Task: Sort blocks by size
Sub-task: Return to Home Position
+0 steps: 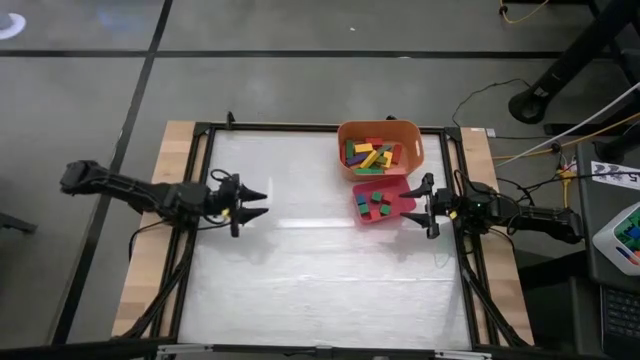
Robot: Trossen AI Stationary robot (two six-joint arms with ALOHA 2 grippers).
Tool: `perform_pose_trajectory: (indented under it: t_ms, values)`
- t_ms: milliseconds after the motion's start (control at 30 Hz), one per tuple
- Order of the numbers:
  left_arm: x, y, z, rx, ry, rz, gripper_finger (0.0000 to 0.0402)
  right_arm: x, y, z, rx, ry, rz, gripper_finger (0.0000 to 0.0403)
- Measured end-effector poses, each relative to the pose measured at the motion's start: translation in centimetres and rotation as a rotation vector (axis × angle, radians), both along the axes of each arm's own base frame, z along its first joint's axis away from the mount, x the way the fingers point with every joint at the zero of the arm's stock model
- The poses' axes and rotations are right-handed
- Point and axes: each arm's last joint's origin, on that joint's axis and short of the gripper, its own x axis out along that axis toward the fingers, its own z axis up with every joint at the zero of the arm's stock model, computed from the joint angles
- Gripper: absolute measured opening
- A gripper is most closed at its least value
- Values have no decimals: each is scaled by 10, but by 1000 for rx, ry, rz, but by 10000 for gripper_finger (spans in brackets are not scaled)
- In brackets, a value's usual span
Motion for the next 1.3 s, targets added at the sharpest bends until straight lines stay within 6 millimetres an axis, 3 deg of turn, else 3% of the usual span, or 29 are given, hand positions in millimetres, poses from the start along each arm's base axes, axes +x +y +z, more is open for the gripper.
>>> perform_pose_trajectory:
  t_ms: [267, 567, 833, 1300]
  values:
    - [-24, 9, 3, -1, -197, -227, 205, 0, 0, 0, 0, 0, 0, 257]
    - [-47, 10, 9, 191, -380, -327, 205, 0, 0, 0, 0, 0, 0, 257]
    - [-49, 10, -14, 267, -386, -326, 205, 0, 0, 0, 0, 0, 0, 257]
    - [-46, 10, -30, 360, -223, -324, 205, -2, 0, 2, -3, -26, 1, 257]
